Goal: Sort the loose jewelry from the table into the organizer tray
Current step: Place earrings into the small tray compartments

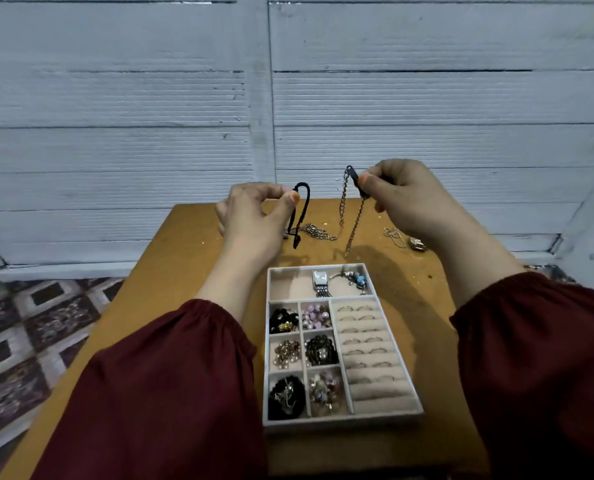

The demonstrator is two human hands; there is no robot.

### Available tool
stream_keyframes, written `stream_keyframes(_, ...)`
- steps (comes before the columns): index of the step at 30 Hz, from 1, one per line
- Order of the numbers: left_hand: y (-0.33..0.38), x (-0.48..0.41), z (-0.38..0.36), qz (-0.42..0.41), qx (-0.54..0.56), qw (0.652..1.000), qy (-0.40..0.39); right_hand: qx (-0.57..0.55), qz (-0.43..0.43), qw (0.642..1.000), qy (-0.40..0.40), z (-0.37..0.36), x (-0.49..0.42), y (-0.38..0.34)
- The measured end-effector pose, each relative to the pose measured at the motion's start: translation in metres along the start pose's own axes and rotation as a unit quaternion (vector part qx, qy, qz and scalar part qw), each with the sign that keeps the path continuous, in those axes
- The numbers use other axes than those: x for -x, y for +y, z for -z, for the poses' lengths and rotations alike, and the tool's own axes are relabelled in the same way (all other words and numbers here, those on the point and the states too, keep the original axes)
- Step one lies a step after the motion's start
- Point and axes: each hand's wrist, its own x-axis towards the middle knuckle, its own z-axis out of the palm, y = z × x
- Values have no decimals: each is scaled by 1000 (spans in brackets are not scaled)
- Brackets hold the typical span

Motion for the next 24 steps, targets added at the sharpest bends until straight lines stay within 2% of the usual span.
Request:
stream_keyframes(7, 16, 41, 7, 7, 23, 1000, 7, -74, 1, 996, 45, 14, 48, -17)
stream_keyframes(14, 1, 72, 12, 10, 83, 996, -10, -142, 7, 988, 57, 6, 84, -23)
stream_keyframes(18, -11, 86, 15, 29, 82, 996, 6, -181, 12, 982, 55, -8, 96, -22)
stream_keyframes(24, -25, 90, 30, 31, 64, 997, -18, -195, 7, 979, 57, -20, 101, -24)
